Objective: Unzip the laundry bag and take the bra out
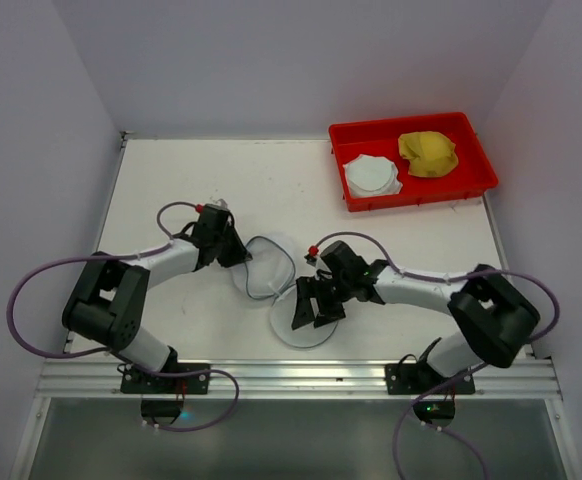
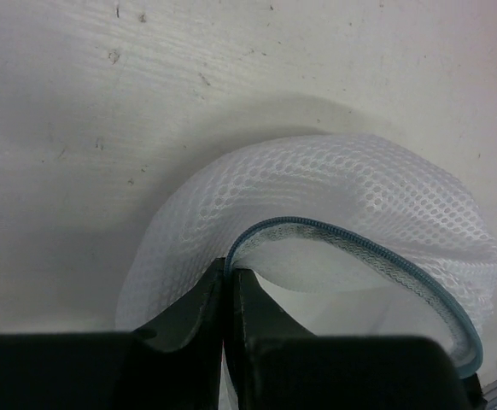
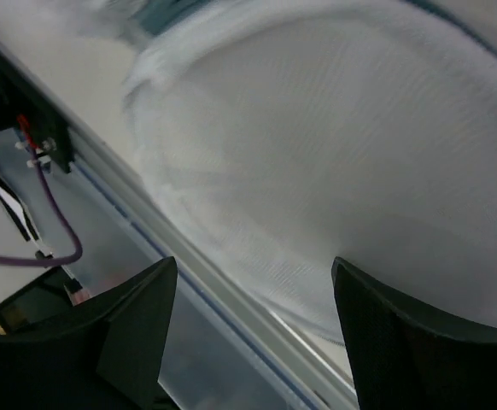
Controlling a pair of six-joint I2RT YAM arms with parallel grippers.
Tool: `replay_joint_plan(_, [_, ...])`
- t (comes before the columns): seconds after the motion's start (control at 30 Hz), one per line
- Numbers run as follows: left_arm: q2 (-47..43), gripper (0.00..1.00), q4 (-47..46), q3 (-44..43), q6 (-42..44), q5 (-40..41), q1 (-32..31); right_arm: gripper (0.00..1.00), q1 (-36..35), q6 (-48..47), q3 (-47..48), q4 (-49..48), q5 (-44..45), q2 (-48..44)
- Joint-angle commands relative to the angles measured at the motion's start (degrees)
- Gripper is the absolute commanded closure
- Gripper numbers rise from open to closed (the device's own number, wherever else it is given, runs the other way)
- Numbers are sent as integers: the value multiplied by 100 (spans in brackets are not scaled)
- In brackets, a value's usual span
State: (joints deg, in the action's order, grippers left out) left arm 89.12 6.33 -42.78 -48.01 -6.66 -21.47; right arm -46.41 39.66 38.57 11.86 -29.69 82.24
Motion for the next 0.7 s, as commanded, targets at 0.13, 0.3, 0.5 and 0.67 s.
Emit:
replay_joint_plan(0.13, [-596, 89, -193, 577, -165, -37, 64, 25, 808, -273, 757, -395, -204, 1259])
replay_joint_plan(0.3, [-1194, 87, -228, 1351, -314, -450, 47, 25, 1477, -731, 1642, 324, 1049, 1295])
replay_joint_plan(0.5, [-1688, 83, -343, 1581, -718, -600, -190, 26, 1521, -1083, 2498, 774, 2097, 988])
replay_joint_plan(0.67, [-1582, 83, -369, 1414, -999, -398, -269, 25, 1547, -697, 1910, 1046, 3698, 14])
